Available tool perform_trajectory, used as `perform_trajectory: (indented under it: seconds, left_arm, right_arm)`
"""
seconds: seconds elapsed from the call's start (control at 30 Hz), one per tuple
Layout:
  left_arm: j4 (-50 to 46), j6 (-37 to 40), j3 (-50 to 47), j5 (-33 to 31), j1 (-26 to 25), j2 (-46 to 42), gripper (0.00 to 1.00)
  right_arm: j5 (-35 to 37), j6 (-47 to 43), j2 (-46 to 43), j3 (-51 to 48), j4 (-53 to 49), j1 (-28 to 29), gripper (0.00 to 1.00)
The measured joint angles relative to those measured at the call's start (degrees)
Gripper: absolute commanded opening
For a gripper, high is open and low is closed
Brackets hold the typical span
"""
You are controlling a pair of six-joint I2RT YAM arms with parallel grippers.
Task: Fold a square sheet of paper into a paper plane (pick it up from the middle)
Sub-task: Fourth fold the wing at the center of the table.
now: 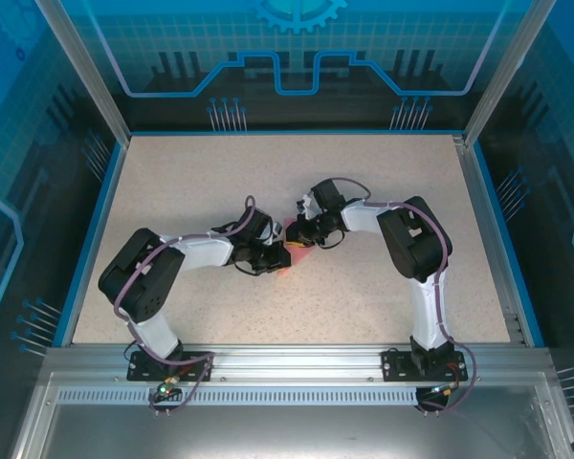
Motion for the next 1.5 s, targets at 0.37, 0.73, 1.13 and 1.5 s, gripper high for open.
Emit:
perform_trajectory:
  seconds: [0.37,0.73,1.13,1.5]
  left_arm:
    - [3.78,-0.02,-3.82,-0.52,1.25,0.28,0.10]
    - [3.32,-1.27,-5.88,-0.37,1.90,-4.09,0.13]
    - [5.44,-2.40,-1.38,0.55,1.95,-3.19,0.13]
    - [4.63,-3.02,0.63,-2.54,1.95,3.06,0.06]
  right_arm:
    - [-0.04,0.00,0.04,0.02,-0.02,0.00,0.16]
    - [-0.39,0.02,0.13,0.02,0.09,-0.07,0.16]
    - [-0.42,0.70,0.13,0.00,0.35,-0.09,0.16]
    - [-0.61,1.36,0.13,-0.11,0.96,-0.11,0.17]
